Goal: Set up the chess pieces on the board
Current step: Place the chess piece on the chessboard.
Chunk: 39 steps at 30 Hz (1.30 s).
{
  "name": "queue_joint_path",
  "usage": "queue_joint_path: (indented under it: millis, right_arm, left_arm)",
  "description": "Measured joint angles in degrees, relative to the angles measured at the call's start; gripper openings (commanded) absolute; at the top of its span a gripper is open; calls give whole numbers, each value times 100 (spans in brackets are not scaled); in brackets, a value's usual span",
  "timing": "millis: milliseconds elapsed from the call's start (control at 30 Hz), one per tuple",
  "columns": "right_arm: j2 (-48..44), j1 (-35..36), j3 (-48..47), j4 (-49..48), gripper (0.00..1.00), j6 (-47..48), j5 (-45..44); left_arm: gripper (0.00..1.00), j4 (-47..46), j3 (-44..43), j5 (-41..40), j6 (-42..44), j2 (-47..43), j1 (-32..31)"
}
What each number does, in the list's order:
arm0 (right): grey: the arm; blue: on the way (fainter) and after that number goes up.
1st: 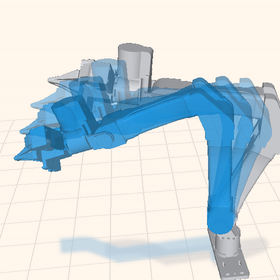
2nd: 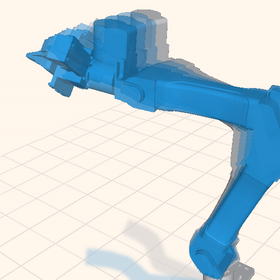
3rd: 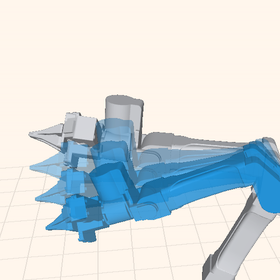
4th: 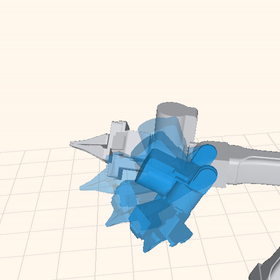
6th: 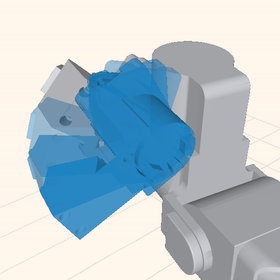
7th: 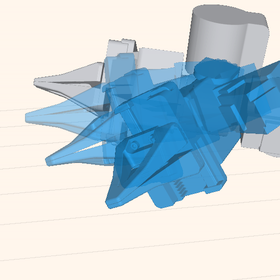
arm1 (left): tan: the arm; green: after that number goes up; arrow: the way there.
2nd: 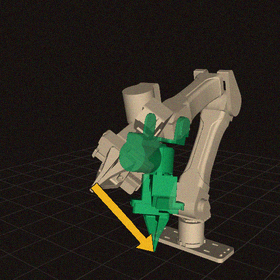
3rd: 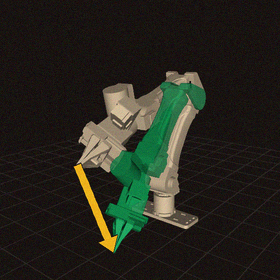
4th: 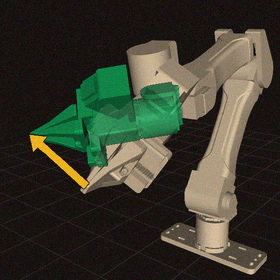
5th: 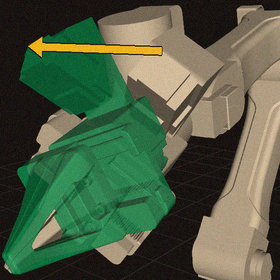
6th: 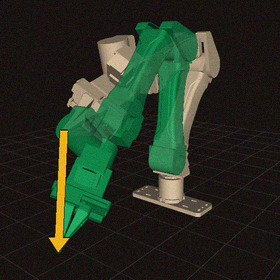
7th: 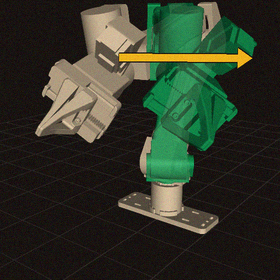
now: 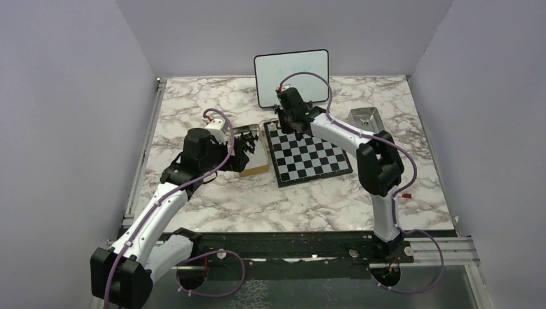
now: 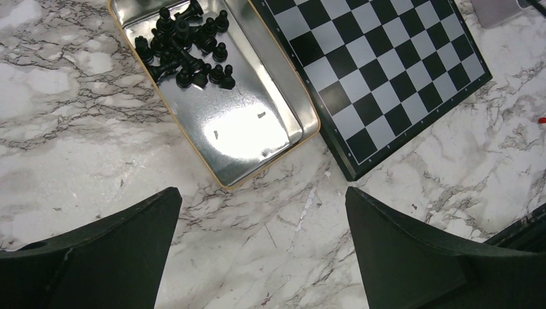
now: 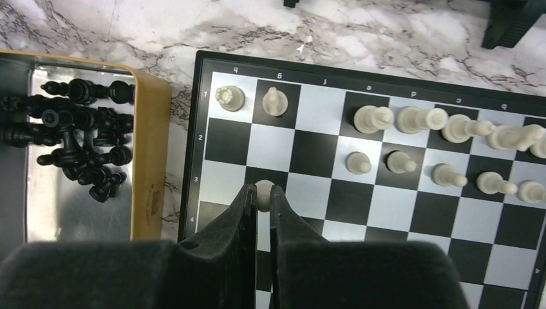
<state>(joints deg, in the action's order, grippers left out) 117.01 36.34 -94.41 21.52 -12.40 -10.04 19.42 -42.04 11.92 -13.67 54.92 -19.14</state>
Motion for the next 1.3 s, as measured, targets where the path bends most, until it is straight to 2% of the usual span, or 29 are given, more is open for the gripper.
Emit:
queue_joint_path:
  millis: [467,1300]
  right_arm:
    - [350,101,-114,-111,13,39,-568]
    - [997,101,-654,-85,16,-221,-505]
  left_arm:
    - [99,2,20,-24,2,-50,0]
    - [99,2,20,-76,2,-50,0]
